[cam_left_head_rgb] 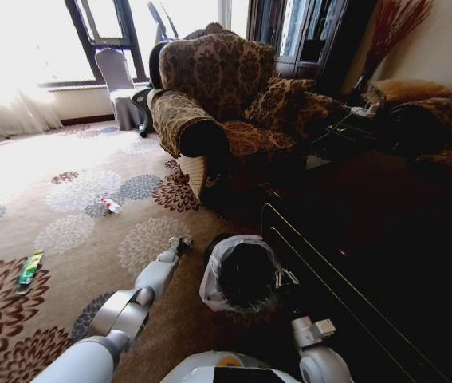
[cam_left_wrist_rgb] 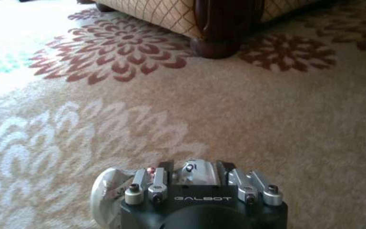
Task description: Pick up the trash from the ground and place it into the trash bin.
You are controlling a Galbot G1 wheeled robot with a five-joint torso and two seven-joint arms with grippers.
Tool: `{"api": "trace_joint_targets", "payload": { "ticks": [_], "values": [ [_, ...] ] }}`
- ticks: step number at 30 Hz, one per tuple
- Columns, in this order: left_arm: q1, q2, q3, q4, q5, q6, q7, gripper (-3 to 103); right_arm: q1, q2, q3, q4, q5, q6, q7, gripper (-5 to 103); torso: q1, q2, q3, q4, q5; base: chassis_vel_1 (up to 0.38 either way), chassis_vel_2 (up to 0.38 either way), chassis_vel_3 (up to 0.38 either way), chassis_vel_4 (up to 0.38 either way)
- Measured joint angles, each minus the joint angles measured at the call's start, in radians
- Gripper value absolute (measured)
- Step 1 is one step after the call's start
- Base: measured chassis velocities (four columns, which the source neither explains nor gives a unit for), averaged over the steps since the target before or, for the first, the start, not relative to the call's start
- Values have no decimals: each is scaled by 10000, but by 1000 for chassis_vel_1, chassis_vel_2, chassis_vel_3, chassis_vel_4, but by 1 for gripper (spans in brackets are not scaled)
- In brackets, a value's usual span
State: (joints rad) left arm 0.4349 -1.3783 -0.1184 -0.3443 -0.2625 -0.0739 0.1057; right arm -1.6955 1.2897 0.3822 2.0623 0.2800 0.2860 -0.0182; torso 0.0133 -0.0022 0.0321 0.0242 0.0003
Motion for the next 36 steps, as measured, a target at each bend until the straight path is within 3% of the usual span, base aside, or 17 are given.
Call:
{"api": "trace_joint_targets", "payload": {
  "ticks": [1, 4, 10, 18, 20, 21, 25, 26, 29, 30, 32, 33, 34, 36],
  "values": [
    [0, 0, 0, 0, 0, 0, 0, 49, 0, 0, 0, 0, 0, 0, 0, 0, 0, 0, 0, 0, 0, 0, 0, 0, 0],
    [226, 131, 3, -236, 104, -107, -87, 34, -31, 0, 37, 4, 2, 2, 0, 0, -1, 1, -1, -5, -2, 0, 0, 0, 0],
    [447, 329, 20, -330, 100, -457, -48, 26, 17, 33, -72, 5, 12, -1, 1, 0, 0, 1, 0, -3, -2, 0, 0, 0, 0],
    [1025, 792, 10, -1249, -189, -774, -47, 26, 83, 25, -166, -20, -7, -28, 0, 0, 2, 0, 4, 1, -4, 0, 0, 0, 0],
    [1422, 1089, 29, -2228, -1130, -1016, 6, 26, 252, -80, -244, -50, 56, -66, 2, 0, 3, -1, 5, 5, -7, 0, 0, 0, 0],
    [1422, 1089, 29, -2228, -1130, -1016, 6, 26, 252, -80, -244, -50, 56, -66, 2, 0, 3, -1, 5, 5, -7, 0, 0, 0, 0],
    [2631, 1722, -233, -5081, -3250, -1540, 68, 24, 1276, -408, -787, -585, 573, 44, 2, 0, 2, 0, 4, 1, -6, 0, 0, 0, 0],
    [2631, 1722, -233, -5081, -3250, -1540, 68, 24, 1276, -408, -787, -585, 573, 44, 2, 0, 2, 0, 4, 1, -6, 0, 0, 0, 0],
    [3651, 2196, -748, -7470, -4250, -1833, 98, 24, 1964, -552, -1086, -1077, 680, -86, -5, 0, 3, -1, 4, 8, -1, 0, 0, 0, 0],
    [3651, 2196, -748, -7470, -4250, -1833, 98, 24, 1964, -552, -1086, -1077, 680, -86, -5, 0, 3, -1, 4, 8, -1, 0, 0, 0, 0],
    [4003, 2337, -748, -8902, -5017, -1879, 60, 24, 2177, -580, -942, -1372, 722, -139, -7, 0, 2, 0, 2, 6, -3, 0, 0, 0, 0],
    [4223, 2421, -762, -9671, -5355, -1886, -134, 24, 2335, -594, -910, -1619, 762, -131, -1, 0, 2, 0, 2, -21, -9, 0, 0, 0, 0],
    [4223, 2421, -762, -9671, -5355, -1886, -134, 24, 2335, -594, -910, -1619, 762, -131, -1, 0, 2, 0, 2, -21, -9, 0, 0, 0, 0],
    [4897, 2650, -1095, -11564, -5875, -1923, -470, 24, 2834, -729, -1068, -2311, 884, -128, 6, 0, 2, 0, 2, -9, 1, 0, 0, 0, 0]
  ]
}}
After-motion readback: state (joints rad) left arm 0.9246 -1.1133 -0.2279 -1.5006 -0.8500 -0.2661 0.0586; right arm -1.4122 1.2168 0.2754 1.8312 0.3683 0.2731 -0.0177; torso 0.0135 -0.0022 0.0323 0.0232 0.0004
